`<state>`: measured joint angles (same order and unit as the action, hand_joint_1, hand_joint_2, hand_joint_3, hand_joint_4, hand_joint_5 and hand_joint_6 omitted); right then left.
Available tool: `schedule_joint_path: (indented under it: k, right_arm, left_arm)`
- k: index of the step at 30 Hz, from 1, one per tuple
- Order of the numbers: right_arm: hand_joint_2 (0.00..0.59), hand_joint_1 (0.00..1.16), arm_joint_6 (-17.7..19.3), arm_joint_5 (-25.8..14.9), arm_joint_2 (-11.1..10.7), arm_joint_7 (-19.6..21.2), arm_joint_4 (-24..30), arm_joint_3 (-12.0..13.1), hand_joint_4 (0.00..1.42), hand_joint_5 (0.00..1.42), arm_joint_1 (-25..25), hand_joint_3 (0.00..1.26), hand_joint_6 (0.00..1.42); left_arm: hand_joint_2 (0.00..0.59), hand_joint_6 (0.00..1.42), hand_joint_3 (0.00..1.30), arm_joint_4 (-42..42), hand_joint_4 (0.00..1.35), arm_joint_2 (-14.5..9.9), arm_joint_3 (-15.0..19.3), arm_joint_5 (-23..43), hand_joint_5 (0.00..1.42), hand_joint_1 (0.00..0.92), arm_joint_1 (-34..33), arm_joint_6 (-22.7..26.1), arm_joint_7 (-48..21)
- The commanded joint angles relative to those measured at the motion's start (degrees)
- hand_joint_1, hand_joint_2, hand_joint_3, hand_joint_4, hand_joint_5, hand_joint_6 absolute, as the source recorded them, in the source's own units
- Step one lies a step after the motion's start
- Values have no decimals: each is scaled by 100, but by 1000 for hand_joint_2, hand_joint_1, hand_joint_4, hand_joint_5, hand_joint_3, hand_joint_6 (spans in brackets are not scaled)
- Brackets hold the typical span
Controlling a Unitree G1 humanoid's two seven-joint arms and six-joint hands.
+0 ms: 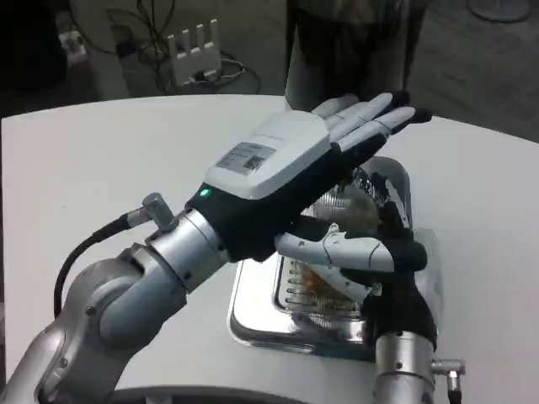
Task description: Grasp the cup under the faucet to collect the drink, then remove the cup.
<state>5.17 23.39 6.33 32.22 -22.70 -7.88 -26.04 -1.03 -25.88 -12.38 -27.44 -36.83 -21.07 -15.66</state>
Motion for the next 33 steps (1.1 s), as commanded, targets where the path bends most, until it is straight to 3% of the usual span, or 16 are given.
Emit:
schedule_joint_path:
  k: [1,5,9,14,22,26,33]
  right_arm:
    - [166,847,70,-21,229,225,-220,-50,457,535,-36,299,478]
    - [169,857,158,-27,216,373,-238,-73,598,707,1,424,700]
    - [171,867,226,-20,172,454,-147,-112,778,946,106,594,1075]
    - [145,873,200,5,134,402,55,-183,869,1076,292,714,1231]
    - [142,873,202,7,120,357,339,-220,904,1133,569,782,1307]
    - [127,879,192,165,51,310,592,-367,923,1147,688,805,1330]
    - [125,881,84,213,45,168,975,-501,942,1163,953,827,1339]
  left_arm:
    - [29,0,106,104,0,-35,-19,34,50,0,22,-2,-93]
    - [29,0,109,81,0,-47,38,96,55,0,51,4,-97]
    - [29,0,99,68,0,-15,96,317,51,0,114,77,-147]
    - [28,0,25,129,0,198,317,1351,6,0,239,449,-486]
    - [29,0,0,-153,0,388,555,2301,0,0,403,981,-806]
    - [31,0,0,-312,0,382,610,2596,0,0,506,1188,-952]
    - [31,0,0,-464,0,420,740,2915,0,0,621,1184,-1066]
